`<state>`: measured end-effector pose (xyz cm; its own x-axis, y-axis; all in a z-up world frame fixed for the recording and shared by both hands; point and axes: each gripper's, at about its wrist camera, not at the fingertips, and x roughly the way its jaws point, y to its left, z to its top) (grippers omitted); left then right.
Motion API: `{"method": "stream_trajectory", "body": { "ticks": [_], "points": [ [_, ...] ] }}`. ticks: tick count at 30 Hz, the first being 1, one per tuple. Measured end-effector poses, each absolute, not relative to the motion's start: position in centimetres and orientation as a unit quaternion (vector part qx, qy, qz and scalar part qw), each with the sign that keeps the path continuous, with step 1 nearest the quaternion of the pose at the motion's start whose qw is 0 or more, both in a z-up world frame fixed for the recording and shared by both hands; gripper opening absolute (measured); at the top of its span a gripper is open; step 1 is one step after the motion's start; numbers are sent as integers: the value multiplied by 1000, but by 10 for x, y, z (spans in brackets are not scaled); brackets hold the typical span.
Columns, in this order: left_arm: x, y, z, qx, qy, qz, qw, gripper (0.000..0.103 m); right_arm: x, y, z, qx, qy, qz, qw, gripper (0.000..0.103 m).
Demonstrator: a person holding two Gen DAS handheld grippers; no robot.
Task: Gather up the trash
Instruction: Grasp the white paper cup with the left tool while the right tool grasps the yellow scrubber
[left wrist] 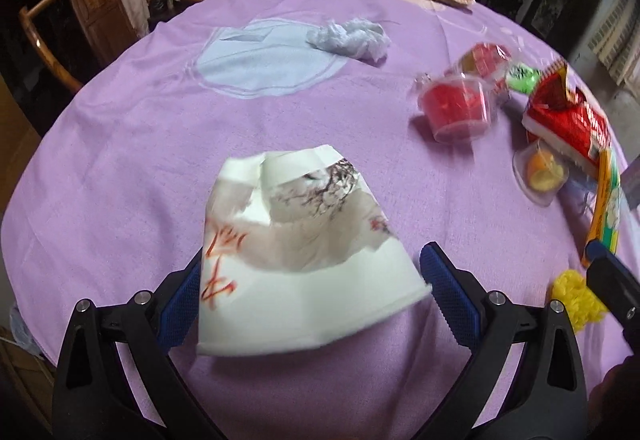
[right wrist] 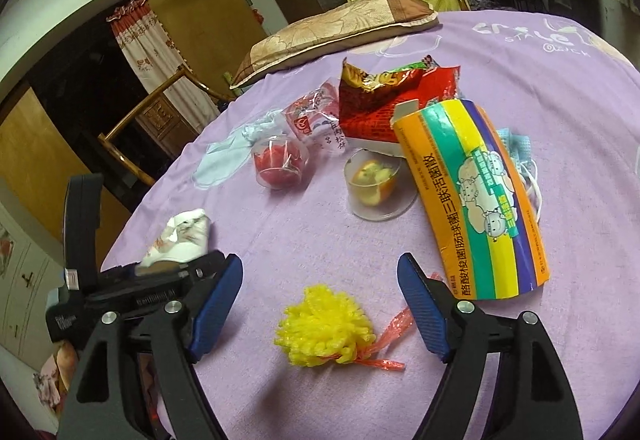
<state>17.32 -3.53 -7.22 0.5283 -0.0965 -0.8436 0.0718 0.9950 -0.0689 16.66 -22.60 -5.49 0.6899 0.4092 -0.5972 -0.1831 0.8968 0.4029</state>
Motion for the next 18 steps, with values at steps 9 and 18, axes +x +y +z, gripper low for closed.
{"method": "stream_trajectory", "body": {
  "ticks": [9,18],
  "points": [
    [174,-22,-67,9,462,0,887,96,167,-224,-55,152,360,165,906,80],
    [175,-9,-66,-56,454,-46,888,85,167,-223,-55,152,360,166,905,80]
  ]
}}
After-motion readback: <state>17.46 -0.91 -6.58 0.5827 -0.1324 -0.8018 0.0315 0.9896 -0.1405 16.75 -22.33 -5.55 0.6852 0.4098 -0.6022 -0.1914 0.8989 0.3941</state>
